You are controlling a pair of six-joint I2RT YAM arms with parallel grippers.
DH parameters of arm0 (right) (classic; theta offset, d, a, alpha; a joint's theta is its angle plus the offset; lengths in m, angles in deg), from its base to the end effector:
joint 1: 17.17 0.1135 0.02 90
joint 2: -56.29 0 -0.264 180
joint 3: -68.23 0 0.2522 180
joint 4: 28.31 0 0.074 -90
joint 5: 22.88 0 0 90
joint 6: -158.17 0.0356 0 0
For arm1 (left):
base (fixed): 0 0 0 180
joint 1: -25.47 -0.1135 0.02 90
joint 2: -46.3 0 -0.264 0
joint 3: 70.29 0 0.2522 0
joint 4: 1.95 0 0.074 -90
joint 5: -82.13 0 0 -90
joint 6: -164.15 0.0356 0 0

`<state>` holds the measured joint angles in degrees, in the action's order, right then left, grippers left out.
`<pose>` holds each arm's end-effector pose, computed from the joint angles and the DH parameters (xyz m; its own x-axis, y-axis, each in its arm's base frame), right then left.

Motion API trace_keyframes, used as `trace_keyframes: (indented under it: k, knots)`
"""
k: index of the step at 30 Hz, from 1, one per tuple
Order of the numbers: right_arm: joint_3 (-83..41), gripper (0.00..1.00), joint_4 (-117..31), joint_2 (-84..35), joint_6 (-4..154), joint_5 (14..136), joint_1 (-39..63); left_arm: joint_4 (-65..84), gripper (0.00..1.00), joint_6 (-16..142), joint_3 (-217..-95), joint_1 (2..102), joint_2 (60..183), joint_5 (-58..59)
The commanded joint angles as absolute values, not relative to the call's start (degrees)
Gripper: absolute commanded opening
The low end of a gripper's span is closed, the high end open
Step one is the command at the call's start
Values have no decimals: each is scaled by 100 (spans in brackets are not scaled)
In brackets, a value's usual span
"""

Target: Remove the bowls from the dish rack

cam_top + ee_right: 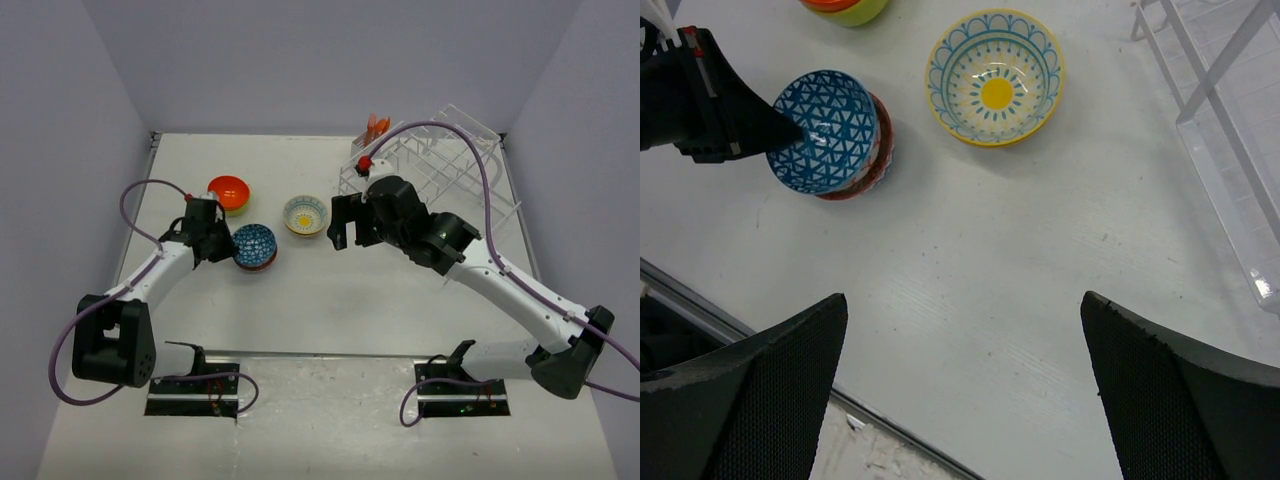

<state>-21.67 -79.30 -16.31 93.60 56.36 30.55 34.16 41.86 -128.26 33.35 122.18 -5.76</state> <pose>0.1883 0.1972 0.3800 -0.6043 -0.0375 -0.7959 -0.4018 0.8769 0.2638 0.2573 -0.0369 0.2033 -0.7623 -0.4334 -0.4807 -0.2943 0.8936 -0.3390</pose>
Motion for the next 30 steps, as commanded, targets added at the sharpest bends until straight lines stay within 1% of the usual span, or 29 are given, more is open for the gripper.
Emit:
trace_keyframes:
  k: [1, 2, 3, 6, 14, 17, 18, 19, 21, 27, 29, 30]
  knots:
    - [-2130, 99, -7635, -1429, 9269, 5684, 3073, 3159, 12, 4189, -12931, 3285, 12057, -567]
    - [-2121, 99, -7626, -1412, 9269, 5693, 3073, 3185, 16, 4198, -12931, 3285, 12048, -567]
    - [-2112, 99, -7617, -1412, 9269, 5702, 3073, 3185, 24, 4190, -12931, 3285, 12031, -559]
    - [-2103, 99, -7600, -1377, 9269, 5702, 3073, 3203, 34, 4198, -12940, 3294, 11996, -541]
    - [-2059, 99, -7547, -1306, 9234, 5684, 3073, 3475, 35, 4242, -13089, 3294, 11715, -471]
    - [-2059, 99, -7547, -1297, 9234, 5684, 3073, 3677, 48, 4286, -13168, 3294, 11521, -515]
    - [-2059, 99, -7547, -1289, 9242, 5684, 3073, 3703, 57, 4304, -13177, 3294, 11486, -506]
    - [-2068, 99, -7547, -1280, 9234, 5684, 3073, 3747, 60, 4304, -13177, 3294, 11425, -480]
    - [-2086, 99, -7538, -1280, 9234, 5693, 3073, 3782, 64, 4304, -13195, 3294, 11372, -436]
    - [-2077, 99, -7555, -1236, 9269, 5632, 3073, 4133, 63, 4382, -13379, 3294, 10977, -497]
    - [-2016, 99, -7573, -1008, 9321, 5500, 3073, 4335, 70, 4610, -13686, 3303, 10669, -724]
    - [-1963, 99, -7556, -868, 9348, 5343, 3073, 4632, 78, 4707, -13809, 3303, 10555, -891]
